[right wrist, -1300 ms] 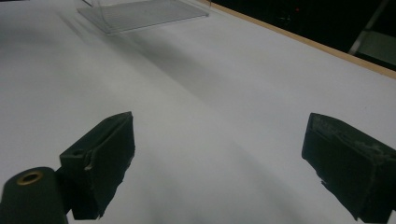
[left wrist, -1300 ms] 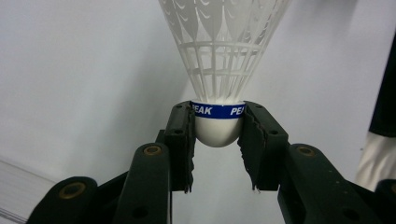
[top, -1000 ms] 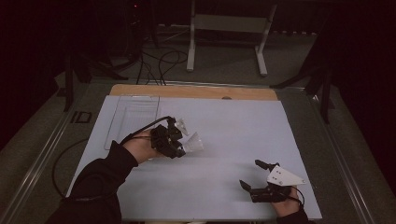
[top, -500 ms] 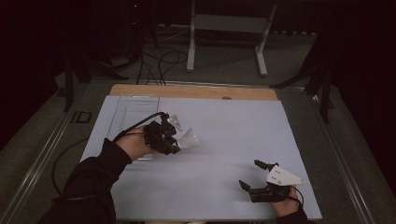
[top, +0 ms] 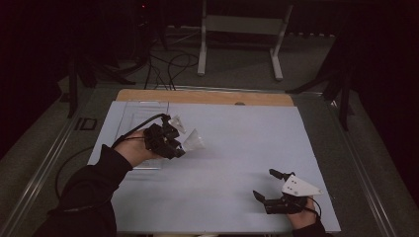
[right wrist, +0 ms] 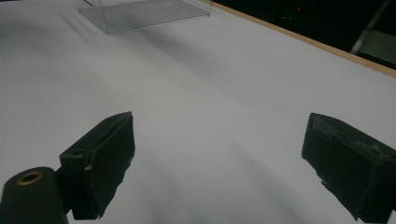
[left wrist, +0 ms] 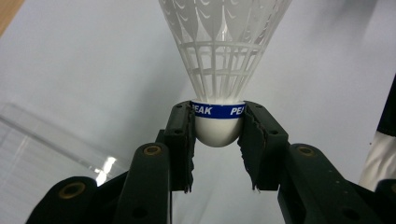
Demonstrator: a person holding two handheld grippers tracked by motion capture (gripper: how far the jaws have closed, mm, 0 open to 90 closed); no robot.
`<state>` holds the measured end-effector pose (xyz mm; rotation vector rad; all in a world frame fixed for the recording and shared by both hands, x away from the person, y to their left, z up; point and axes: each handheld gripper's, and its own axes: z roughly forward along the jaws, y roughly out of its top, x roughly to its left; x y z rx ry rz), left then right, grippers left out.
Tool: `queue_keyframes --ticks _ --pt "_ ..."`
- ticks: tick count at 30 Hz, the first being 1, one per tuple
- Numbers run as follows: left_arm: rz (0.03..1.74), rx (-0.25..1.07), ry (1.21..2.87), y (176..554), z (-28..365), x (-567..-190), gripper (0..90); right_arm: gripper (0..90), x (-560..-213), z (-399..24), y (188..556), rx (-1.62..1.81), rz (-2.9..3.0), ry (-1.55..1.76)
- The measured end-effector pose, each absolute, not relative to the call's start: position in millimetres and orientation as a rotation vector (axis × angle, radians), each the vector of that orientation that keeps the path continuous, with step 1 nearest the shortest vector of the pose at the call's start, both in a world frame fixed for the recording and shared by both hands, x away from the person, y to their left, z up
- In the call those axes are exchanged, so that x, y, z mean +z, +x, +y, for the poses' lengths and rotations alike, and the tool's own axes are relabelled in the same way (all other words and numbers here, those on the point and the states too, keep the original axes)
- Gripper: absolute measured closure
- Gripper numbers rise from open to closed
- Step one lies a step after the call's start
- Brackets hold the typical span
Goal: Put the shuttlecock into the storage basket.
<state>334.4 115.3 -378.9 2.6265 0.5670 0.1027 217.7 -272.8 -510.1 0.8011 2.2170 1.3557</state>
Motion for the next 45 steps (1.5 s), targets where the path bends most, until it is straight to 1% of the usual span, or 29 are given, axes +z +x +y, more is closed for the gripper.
queue_keyframes --ticks 19,29,34,45 --pt "0.638 0.114 2.589 338.1 148.9 -370.2 65.9 9.4 -509.4 -272.5 217.5 1.351 2.218 0.795" --pt "0.676 0.120 2.581 338.5 165.1 -372.1 65.9 9.4 -508.9 -272.5 217.4 1.350 2.215 0.793" --pt "0.693 0.101 2.565 338.7 173.9 -373.6 65.9 9.4 -509.0 -272.2 217.4 1.349 2.215 0.793" --pt "0.736 0.115 2.553 337.6 191.2 -374.4 65.9 9.4 -509.6 -271.6 217.7 1.348 2.217 0.793"
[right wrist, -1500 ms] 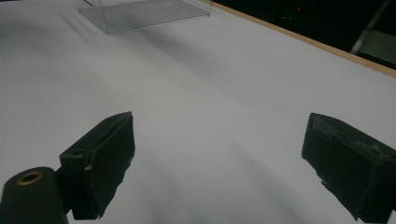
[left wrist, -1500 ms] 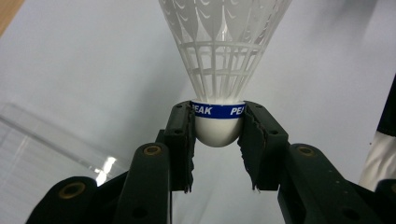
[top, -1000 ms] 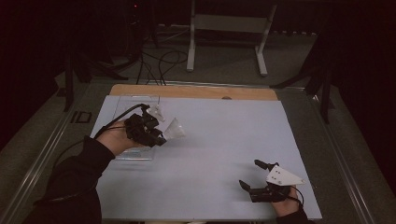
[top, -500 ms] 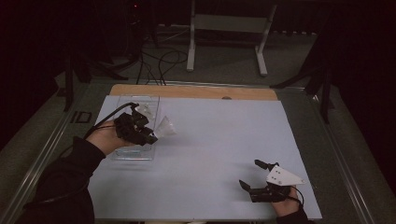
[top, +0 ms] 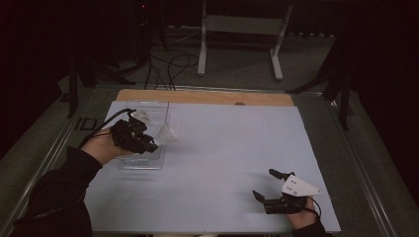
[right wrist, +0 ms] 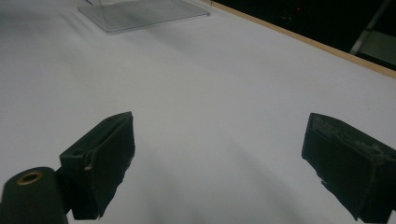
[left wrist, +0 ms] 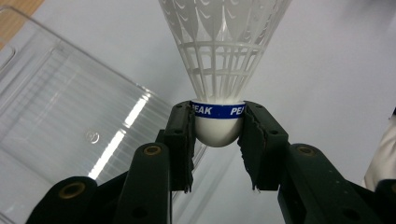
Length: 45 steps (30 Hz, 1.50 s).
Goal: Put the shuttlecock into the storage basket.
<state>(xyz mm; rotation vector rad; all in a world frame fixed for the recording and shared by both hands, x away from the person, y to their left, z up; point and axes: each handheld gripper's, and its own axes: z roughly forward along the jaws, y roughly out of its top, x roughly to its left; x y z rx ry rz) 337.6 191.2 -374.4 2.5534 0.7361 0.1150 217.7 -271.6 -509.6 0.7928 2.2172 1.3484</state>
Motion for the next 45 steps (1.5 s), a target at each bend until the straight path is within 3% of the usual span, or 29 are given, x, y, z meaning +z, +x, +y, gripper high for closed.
queue_keyframes --ticks 45 --pt "0.989 0.190 2.514 333.9 273.6 -372.4 65.9 9.4 -510.1 -270.6 217.3 1.335 2.222 0.796"
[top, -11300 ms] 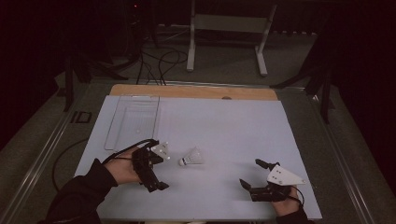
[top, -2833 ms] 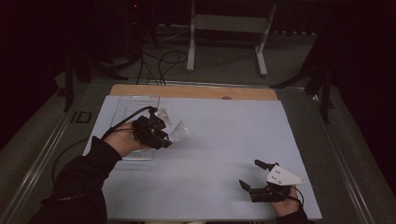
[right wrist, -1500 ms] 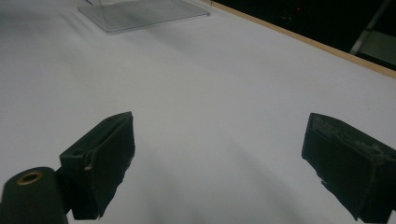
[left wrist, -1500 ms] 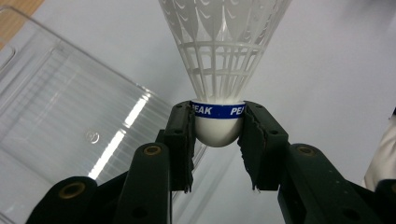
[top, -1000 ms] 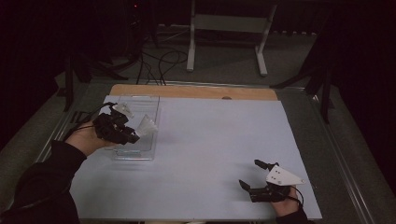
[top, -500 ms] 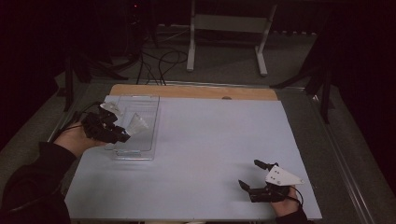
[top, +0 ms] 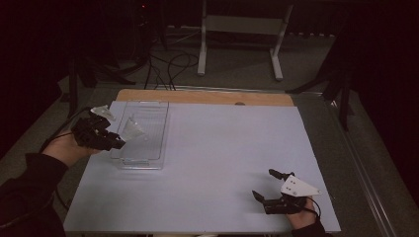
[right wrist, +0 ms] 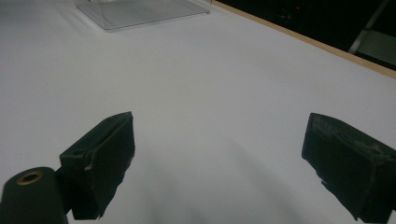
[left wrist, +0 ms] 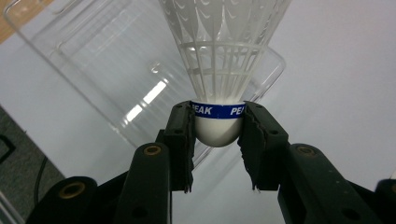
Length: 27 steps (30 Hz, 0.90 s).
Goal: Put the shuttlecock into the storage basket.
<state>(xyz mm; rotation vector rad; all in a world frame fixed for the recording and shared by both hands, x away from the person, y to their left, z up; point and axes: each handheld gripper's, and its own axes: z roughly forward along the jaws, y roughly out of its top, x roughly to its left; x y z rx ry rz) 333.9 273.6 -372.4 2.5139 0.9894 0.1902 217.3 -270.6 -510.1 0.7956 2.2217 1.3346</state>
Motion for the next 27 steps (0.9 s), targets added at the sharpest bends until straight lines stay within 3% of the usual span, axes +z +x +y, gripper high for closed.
queue_keyframes --ticks 27 --pt "1.121 0.188 2.543 340.2 280.0 -399.0 65.8 9.4 -510.5 -270.1 217.1 1.327 2.228 0.792"
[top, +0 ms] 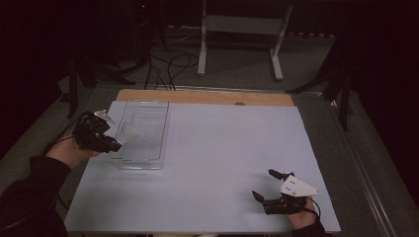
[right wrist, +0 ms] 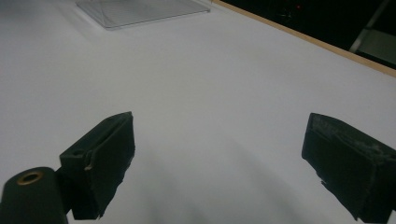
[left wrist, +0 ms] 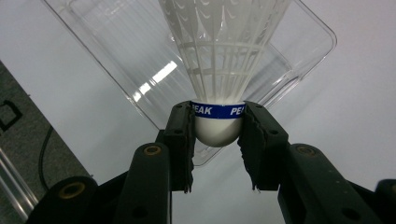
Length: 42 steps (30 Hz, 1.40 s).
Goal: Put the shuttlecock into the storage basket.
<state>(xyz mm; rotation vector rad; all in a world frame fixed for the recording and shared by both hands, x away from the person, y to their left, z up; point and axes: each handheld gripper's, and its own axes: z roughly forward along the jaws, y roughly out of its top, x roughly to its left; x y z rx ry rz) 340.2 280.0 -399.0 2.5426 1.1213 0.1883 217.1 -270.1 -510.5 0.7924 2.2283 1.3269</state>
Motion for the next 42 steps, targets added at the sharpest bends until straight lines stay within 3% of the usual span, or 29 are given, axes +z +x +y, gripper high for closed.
queue_keyframes --ticks 42 --pt "1.213 0.190 2.610 358.6 273.0 -435.8 65.8 9.4 -510.3 -270.9 216.9 1.332 2.229 0.793"
